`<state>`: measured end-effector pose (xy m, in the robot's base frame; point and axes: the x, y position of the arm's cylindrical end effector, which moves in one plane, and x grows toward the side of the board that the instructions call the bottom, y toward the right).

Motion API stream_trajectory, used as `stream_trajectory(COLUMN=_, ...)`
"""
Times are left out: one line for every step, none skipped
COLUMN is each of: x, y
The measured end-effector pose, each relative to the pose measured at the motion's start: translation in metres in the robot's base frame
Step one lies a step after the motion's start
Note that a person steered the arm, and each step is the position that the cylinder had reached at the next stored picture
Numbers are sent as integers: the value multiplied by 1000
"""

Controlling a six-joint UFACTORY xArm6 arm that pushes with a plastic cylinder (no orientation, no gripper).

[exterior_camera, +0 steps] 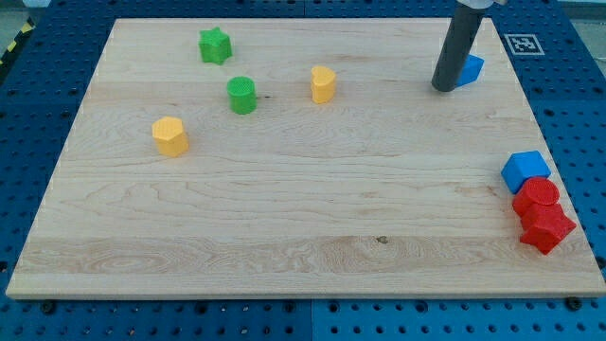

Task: Place your arm at the top right side of the yellow heart

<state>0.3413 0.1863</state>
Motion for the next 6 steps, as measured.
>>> stream_trajectory(x=-30, y=-48)
stream_trajectory(x=-72, y=-73)
stream_trajectory(x=-98, y=-71)
stream_trajectory(x=-98, y=-71)
stream_trajectory(x=-98, y=-71)
stream_trajectory(x=-98, y=-70)
